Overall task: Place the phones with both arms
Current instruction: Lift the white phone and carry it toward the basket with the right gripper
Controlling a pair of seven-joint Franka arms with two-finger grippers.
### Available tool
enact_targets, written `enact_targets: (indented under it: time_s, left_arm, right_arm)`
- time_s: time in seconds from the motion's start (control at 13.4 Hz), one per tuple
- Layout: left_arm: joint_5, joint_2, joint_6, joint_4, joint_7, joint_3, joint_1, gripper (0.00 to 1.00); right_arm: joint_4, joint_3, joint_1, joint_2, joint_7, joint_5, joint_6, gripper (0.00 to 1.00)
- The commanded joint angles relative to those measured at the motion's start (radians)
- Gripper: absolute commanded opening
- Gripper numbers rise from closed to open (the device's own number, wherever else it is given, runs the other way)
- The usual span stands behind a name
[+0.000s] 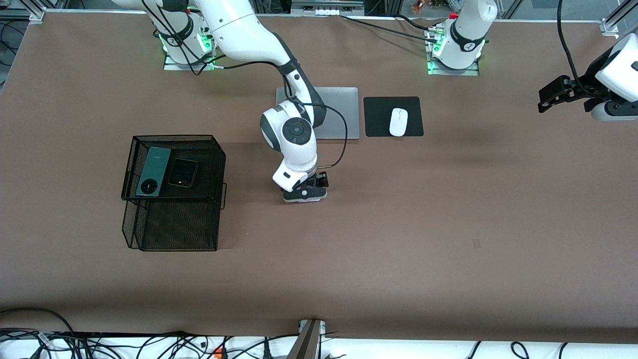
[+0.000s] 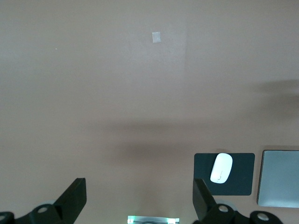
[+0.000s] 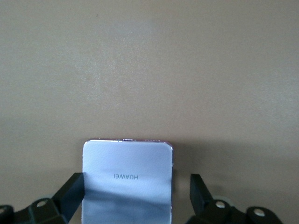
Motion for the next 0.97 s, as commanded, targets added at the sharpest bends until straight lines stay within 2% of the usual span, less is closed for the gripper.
enact_targets:
  time_s: [0.0, 0.52, 0.6, 0.67, 0.75, 0.82, 0.9]
  left_arm:
    - [-0.02, -0.025, 0.018, -0.028, 0.024, 0.011, -0.007, 1.0]
    - [-0.019, 0.006, 0.036, 0.01, 0.024, 0.008, -0.007, 1.0]
    - [-0.019, 0.006, 0.036, 0.012, 0.024, 0.01, -0.007, 1.0]
    - [-0.017, 0.006, 0.036, 0.012, 0.024, 0.01, -0.007, 1.0]
    - [-0.017, 0.007, 0.036, 0.013, 0.024, 0.01, -0.007, 1.0]
    - [-0.017, 0.006, 0.036, 0.013, 0.024, 0.01, -0.007, 1.0]
    - [-0.019, 0.006, 0.036, 0.013, 0.024, 0.01, -0.007, 1.0]
  right_arm:
    - [0.019, 0.017, -0.003, 0.022, 0.005, -0.002, 0.008, 1.0]
    - [0.022, 0.017, -0.003, 0.039, 0.008, -0.003, 0.011, 0.99]
    - [0.021, 0.017, -0.003, 0.039, 0.001, -0.005, 0.017, 0.89]
    - [0.022, 0.017, -0.003, 0.039, -0.005, -0.005, 0.022, 0.44]
    - [0.022, 0.017, -0.003, 0.037, -0.01, -0.009, 0.022, 0.16]
    - [0.022, 0.017, -0.005, 0.036, -0.007, -0.005, 0.022, 0.02]
    - [0.024, 0.015, -0.006, 0.03, -0.004, -0.005, 0.022, 0.0]
